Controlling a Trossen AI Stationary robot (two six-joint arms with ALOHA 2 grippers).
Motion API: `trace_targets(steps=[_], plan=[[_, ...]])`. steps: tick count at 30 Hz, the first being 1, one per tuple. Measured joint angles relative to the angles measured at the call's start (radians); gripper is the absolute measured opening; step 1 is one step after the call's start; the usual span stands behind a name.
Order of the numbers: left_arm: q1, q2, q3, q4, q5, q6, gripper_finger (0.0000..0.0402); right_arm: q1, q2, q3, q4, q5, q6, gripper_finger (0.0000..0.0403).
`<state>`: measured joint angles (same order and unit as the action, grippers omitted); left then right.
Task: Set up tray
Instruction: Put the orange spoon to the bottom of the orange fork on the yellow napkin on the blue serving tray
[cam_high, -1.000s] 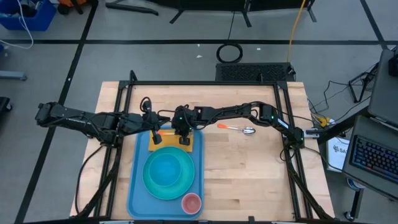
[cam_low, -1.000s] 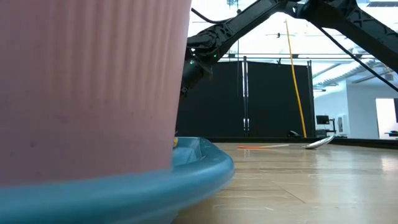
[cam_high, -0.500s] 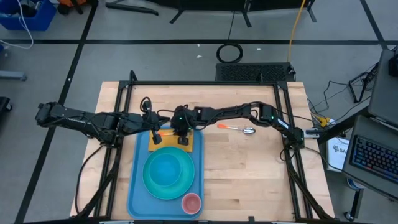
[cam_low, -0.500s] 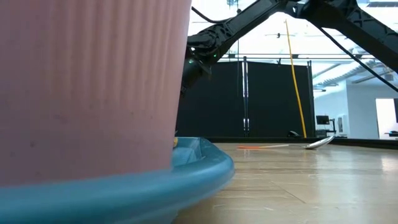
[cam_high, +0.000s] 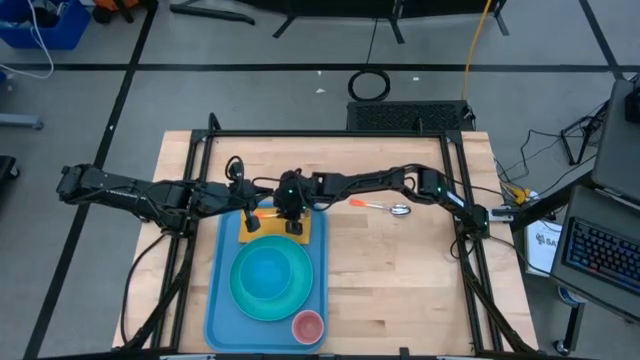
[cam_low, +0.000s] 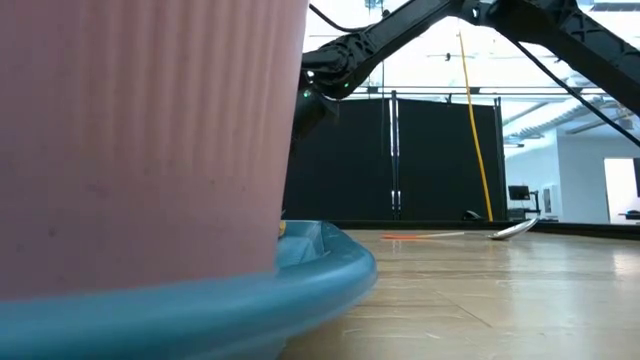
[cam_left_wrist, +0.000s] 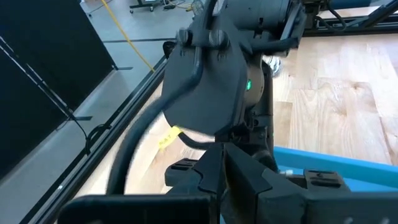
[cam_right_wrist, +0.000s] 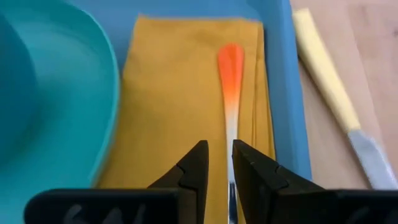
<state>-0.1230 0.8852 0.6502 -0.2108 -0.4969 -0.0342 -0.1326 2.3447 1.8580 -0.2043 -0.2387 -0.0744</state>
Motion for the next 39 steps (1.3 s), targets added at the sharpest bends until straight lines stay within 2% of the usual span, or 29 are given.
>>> trace_targets(steps=[13,34,39], plan=[[0.0,-0.001,0.001,0.002,-0.002,-0.001,0.0021,-0.004,-0.085,-0.001,-0.113,0.002,-0.043,0.0064],[0.0,0.001,-0.002,-0.003,-0.031,0.005,0.0021,-0.062,-0.12,0.001,-0.219,0.005,-0.093,0.0064],[0.0,0.001,-0.002,-0.001,-0.032,-0.002,0.0021,-0.066,-0.154,0.002,-0.387,0.097,-0.099,0.0064]])
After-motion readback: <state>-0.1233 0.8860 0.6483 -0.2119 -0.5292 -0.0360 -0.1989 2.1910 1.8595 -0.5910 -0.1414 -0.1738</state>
